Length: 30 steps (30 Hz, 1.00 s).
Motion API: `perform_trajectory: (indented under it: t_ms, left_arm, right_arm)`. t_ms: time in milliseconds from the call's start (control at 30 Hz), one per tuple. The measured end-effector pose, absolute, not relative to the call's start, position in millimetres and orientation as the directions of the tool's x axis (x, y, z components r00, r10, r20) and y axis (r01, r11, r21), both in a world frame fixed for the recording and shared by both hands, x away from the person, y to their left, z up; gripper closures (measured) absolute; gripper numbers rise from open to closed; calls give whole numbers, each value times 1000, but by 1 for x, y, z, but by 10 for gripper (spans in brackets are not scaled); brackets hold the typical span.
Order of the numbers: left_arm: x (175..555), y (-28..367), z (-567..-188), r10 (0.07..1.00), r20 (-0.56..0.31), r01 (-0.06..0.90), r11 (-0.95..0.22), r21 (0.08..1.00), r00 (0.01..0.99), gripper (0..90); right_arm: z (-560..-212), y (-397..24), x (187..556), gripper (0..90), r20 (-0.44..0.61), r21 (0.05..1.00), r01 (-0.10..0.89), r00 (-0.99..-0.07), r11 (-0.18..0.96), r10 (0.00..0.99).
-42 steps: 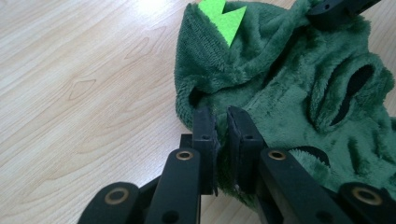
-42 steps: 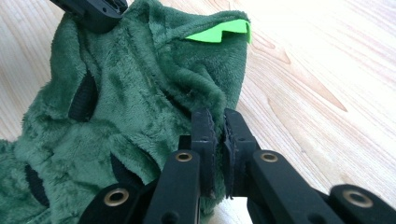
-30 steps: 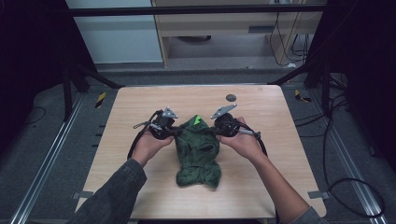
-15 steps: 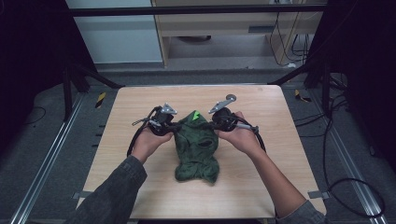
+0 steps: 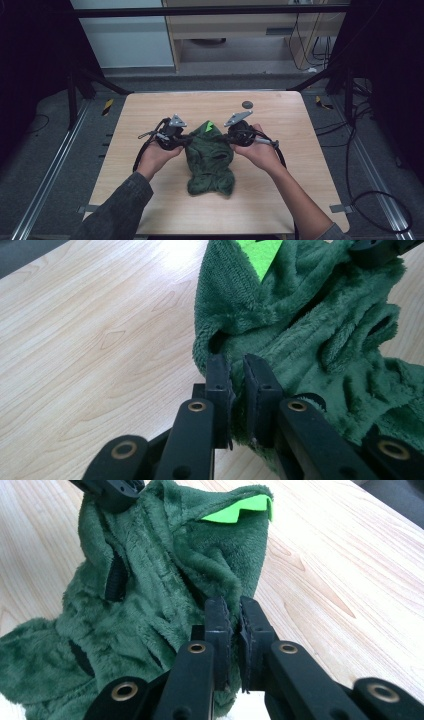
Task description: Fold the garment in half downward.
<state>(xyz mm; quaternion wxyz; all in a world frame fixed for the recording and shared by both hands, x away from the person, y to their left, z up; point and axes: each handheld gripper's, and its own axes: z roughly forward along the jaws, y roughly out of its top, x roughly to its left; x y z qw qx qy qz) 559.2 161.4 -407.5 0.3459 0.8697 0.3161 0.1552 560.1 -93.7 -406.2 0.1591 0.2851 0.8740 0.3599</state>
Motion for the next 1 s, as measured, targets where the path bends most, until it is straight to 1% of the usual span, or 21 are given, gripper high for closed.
perform_trajectory:
  t_ms: [167,333,767,1000]
  left_arm:
    - [556,160,-409,653,50,437,-559,704,756,820]
    - [549,159,-408,641,66,419,-572,706,765,819]
    - [531,158,-412,628,60,405,-568,716,776,818]
    - [525,158,-413,623,63,395,-567,723,780,817]
  right_arm:
    - [-407,-96,554,845,-81,721,376,-789,582,609]
    - [-409,-99,547,843,-81,728,371,-789,577,609]
    - [-416,-105,531,840,-86,733,362,-790,575,607]
    - [-415,-108,523,836,-95,736,351,-793,579,602]
